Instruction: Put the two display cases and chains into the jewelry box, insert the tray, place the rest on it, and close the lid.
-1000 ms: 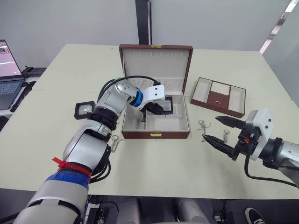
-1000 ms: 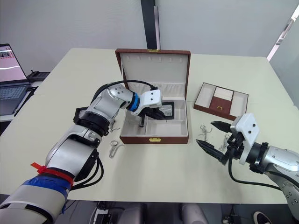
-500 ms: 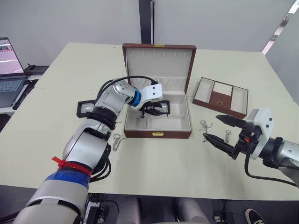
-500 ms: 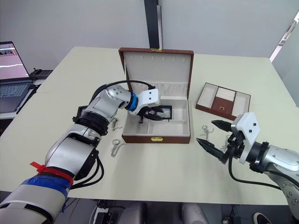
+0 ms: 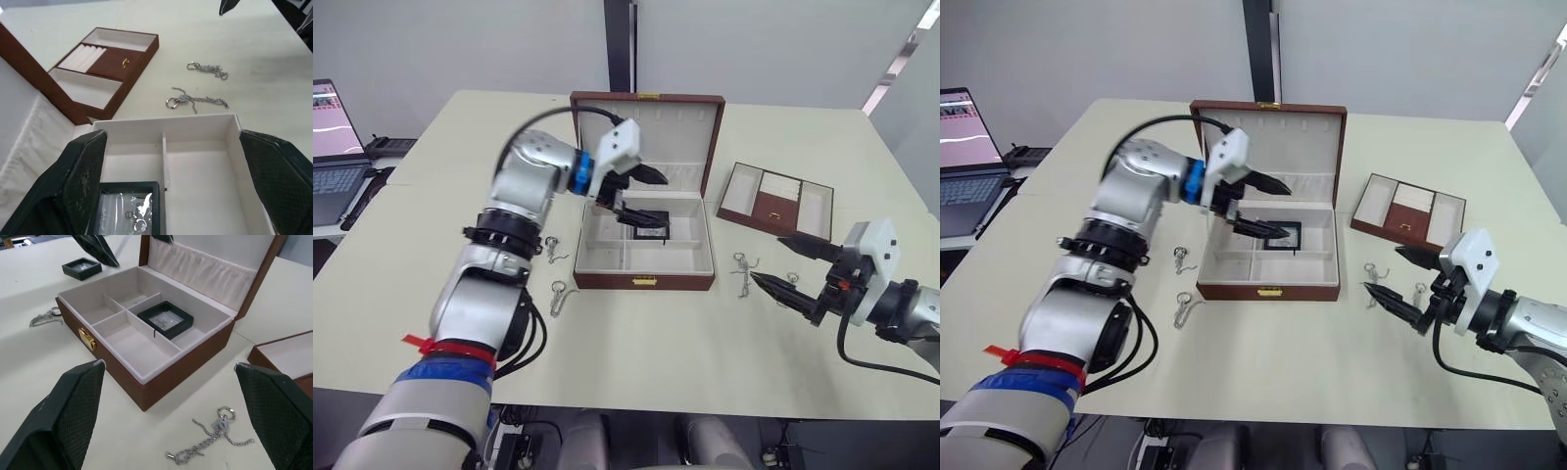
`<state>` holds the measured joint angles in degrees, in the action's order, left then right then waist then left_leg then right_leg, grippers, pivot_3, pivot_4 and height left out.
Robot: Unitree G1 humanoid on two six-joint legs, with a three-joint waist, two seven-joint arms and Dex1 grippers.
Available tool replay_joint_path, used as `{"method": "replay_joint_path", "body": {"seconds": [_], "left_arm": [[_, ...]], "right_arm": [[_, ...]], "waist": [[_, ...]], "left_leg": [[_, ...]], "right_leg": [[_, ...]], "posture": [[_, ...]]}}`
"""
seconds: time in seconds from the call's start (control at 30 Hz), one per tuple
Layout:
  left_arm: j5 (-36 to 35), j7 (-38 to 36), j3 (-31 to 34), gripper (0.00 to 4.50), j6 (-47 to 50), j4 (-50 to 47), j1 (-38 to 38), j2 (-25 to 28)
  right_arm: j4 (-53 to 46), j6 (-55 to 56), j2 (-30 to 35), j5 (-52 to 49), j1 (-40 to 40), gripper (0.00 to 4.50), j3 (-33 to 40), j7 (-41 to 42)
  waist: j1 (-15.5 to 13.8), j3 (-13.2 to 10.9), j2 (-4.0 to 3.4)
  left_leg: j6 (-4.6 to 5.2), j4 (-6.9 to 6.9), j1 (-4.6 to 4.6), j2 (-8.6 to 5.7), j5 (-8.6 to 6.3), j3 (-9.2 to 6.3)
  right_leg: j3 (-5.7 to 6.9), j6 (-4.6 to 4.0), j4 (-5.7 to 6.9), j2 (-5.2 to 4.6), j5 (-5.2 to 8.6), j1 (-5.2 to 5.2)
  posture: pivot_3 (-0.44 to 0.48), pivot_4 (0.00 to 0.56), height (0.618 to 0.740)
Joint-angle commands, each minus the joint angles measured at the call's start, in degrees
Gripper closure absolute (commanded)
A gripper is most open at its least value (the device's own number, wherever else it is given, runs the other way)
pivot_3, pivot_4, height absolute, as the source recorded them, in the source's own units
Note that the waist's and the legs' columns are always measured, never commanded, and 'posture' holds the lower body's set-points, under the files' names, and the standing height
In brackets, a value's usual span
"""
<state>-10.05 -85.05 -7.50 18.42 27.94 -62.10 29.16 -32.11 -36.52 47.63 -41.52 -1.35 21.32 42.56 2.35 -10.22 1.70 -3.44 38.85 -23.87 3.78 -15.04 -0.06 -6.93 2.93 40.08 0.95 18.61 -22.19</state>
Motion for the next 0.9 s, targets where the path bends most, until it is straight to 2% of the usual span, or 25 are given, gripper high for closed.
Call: {"method": "replay_joint_path", "body": {"seconds": [0.03,0.17,0.27,0.43,0.67,0.9], "left_arm": [[-6.7,0.8,6.3,0.04,10.1,-13.4,4.9,6.5],[-10.2,4.9,12.2,0.04,16.7,-21.8,14.8,14.1],[-11.6,8.1,18.6,0.04,19.9,-27.4,25.0,19.9],[-12.1,12.7,29.7,0.04,20.8,-32.5,42.2,25.3],[-11.5,19.8,44.1,0.04,17.9,-32.4,60.2,24.3],[-8.1,27.6,47.3,0.04,9.0,-27.8,69.6,21.1]], "right_arm": [[4.3,3.0,1.7,1.4,0.1,0.00,3.4,3.2],[11.4,5.5,2.0,3.0,0.6,0.00,4.4,6.4],[18.3,8.3,2.4,5.3,2.4,0.00,3.2,8.9],[30.6,13.2,2.5,9.2,5.3,0.00,1.4,13.3],[45.8,19.8,3.0,14.5,8.9,0.00,0.1,16.7],[51.6,23.5,2.1,17.6,12.2,0.00,-2.0,17.4]], "waist": [[0.1,0.0,-0.01],[-0.1,0.0,-0.04],[0.0,0.0,-0.06],[0.0,0.0,-0.06],[-0.1,0.0,-0.08],[0.2,0.0,-0.14]], "left_leg": [[0.00,0.01,0.00,0.01,0.00,-0.02],[0.01,0.03,0.06,0.02,0.02,-0.02],[0.02,0.06,0.08,0.02,0.02,0.00],[0.02,0.04,0.08,0.05,0.01,0.02],[0.02,0.02,0.10,0.04,0.01,0.08],[0.02,-0.03,0.17,0.06,0.01,0.16]], "right_leg": [[0.02,0.00,0.02,0.00,0.00,0.00],[0.05,0.00,0.07,-0.02,0.00,0.03],[0.06,0.00,0.06,-0.04,0.00,0.07],[0.07,-0.02,0.04,-0.06,0.01,0.04],[0.07,-0.02,0.02,-0.12,0.02,0.05],[0.03,-0.04,0.03,-0.12,0.02,0.05]], "posture": [[0.000,0.150,0.740],[0.000,0.150,0.740],[0.000,0.150,0.740],[0.000,0.150,0.740],[0.000,0.150,0.740],[0.000,0.150,0.740]]}}
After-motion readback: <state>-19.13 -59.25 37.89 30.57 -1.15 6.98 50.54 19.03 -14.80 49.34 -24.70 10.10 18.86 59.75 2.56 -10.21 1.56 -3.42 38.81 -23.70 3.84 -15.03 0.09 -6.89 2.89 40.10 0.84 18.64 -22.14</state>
